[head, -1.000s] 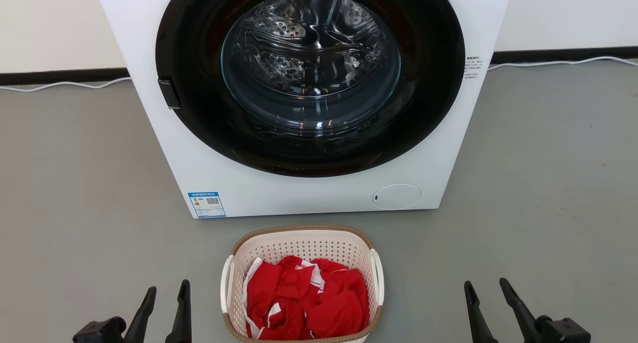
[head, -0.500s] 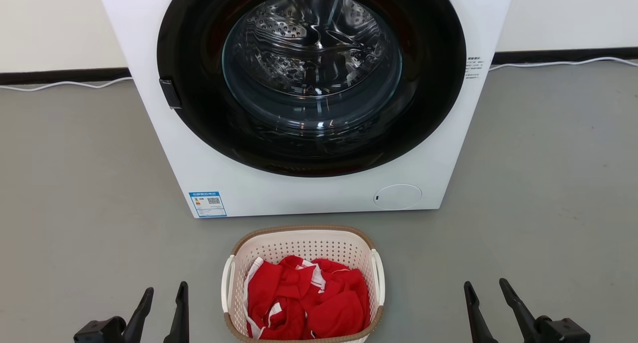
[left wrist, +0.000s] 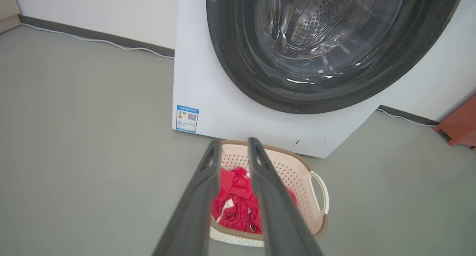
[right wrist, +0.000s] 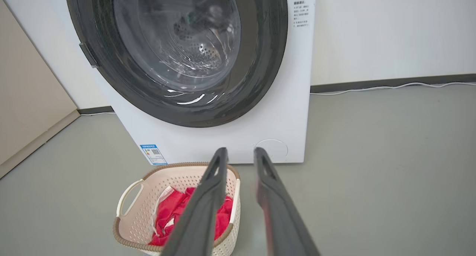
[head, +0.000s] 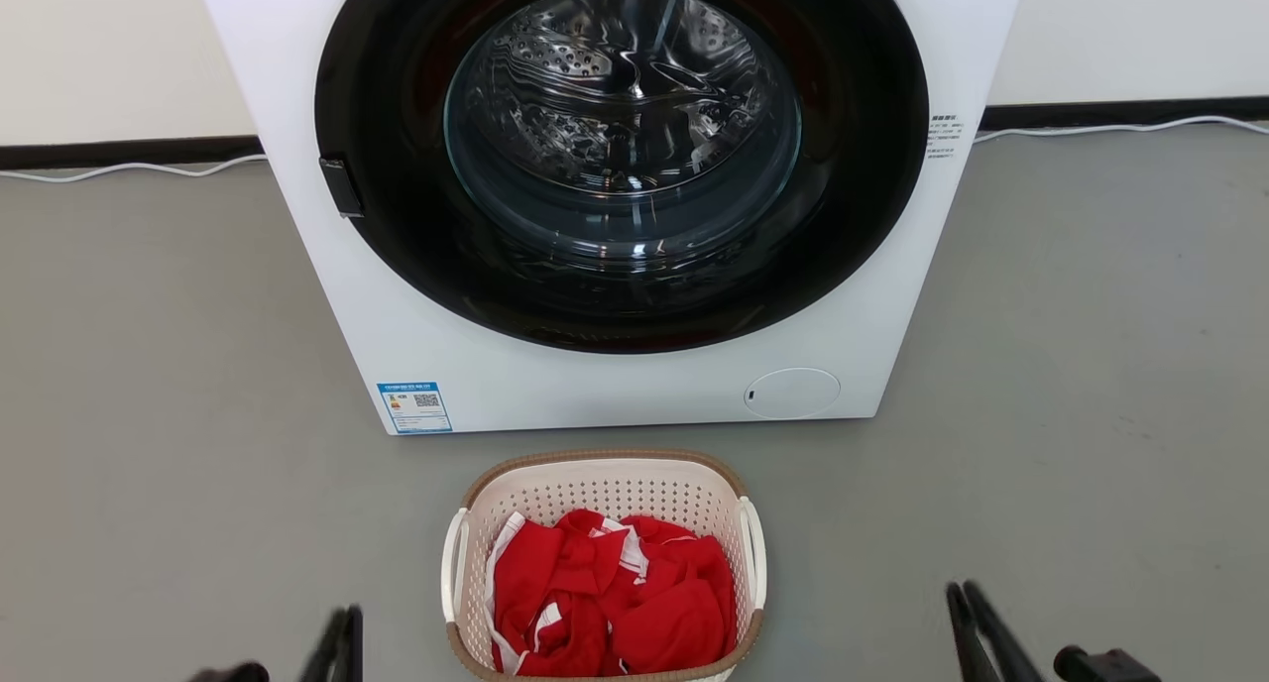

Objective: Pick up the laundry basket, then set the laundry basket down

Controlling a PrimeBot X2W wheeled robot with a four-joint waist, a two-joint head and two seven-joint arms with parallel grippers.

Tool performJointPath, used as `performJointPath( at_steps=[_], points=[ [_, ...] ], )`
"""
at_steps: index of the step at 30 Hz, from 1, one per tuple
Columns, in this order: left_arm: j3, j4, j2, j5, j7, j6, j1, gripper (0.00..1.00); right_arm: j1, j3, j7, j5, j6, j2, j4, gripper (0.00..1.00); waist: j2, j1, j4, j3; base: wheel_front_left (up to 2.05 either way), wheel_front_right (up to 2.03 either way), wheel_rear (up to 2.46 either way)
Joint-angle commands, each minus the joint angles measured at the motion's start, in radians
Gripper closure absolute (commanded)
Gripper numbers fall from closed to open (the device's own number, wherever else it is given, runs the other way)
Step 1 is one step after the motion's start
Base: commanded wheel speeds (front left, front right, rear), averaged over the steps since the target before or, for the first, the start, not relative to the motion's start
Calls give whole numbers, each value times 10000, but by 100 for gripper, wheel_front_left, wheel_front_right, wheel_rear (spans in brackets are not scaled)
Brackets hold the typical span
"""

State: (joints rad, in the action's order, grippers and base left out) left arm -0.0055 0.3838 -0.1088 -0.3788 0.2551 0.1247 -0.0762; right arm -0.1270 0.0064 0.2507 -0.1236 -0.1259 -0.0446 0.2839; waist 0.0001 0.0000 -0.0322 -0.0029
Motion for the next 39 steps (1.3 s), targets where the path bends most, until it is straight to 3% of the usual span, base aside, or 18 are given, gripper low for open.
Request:
performJointPath(
  at_steps=[1,9,13,39],
  points=[
    [1,142,72,-32,-12,0,-75,100,-24,9,-6,-43,0,5,129,100,-1,0,0,0,0,0,0],
    [80,48,101,-718,-232,3,25,100,81,5,-156,-932,-3,-47,68,100,-1,22,19,-21,0,0,0],
    [113,4,118,-1111,-344,5,86,100,165,2,-246,-1439,-4,-76,64,100,-1,2,29,0,0,0,0],
    [356,-313,224,-3668,-1102,18,492,100,663,-90,-874,-4658,-14,-204,-43,100,-1,0,96,18,0,0,0]
  ],
)
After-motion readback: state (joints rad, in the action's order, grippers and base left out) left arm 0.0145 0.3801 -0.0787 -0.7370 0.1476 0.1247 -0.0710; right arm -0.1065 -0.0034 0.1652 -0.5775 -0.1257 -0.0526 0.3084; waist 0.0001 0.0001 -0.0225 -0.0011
